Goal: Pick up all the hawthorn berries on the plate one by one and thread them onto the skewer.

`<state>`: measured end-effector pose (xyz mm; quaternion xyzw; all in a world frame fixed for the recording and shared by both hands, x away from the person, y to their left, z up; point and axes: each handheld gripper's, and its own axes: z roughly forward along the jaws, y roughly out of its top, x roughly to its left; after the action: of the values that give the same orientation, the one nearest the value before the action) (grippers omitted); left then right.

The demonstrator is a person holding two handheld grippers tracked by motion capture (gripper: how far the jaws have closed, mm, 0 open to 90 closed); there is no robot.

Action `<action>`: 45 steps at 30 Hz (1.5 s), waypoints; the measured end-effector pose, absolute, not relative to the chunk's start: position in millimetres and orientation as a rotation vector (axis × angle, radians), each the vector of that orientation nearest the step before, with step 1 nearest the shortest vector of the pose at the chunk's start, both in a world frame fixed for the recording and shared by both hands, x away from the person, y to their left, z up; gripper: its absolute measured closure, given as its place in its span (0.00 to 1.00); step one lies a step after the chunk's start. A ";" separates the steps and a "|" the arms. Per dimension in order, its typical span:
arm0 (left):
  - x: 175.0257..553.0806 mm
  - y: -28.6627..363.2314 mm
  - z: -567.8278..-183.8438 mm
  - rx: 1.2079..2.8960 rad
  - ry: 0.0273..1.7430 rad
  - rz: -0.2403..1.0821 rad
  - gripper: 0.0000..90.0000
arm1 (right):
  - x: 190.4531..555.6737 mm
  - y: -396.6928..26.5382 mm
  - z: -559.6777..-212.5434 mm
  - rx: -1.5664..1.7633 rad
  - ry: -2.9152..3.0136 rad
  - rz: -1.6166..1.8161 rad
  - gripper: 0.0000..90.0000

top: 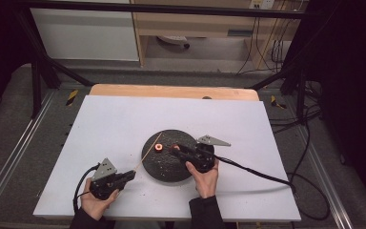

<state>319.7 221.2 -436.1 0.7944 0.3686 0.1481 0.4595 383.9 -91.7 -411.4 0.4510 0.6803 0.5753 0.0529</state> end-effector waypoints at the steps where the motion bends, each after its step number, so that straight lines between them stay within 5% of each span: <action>1: 319.5 220.3 -436.0 1.955 0.910 0.362 0.98 | 383.6 -90.9 -412.3 1.371 2.048 1.764 0.69; 45: 310.3 178.3 -429.3 1.910 0.906 0.383 0.98 | 406.3 -103.5 -402.2 1.445 1.507 2.190 0.70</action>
<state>310.3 178.3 -429.3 0.7816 0.3708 0.1569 0.4764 406.3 -103.5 -402.2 0.4767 0.4972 0.7227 0.0581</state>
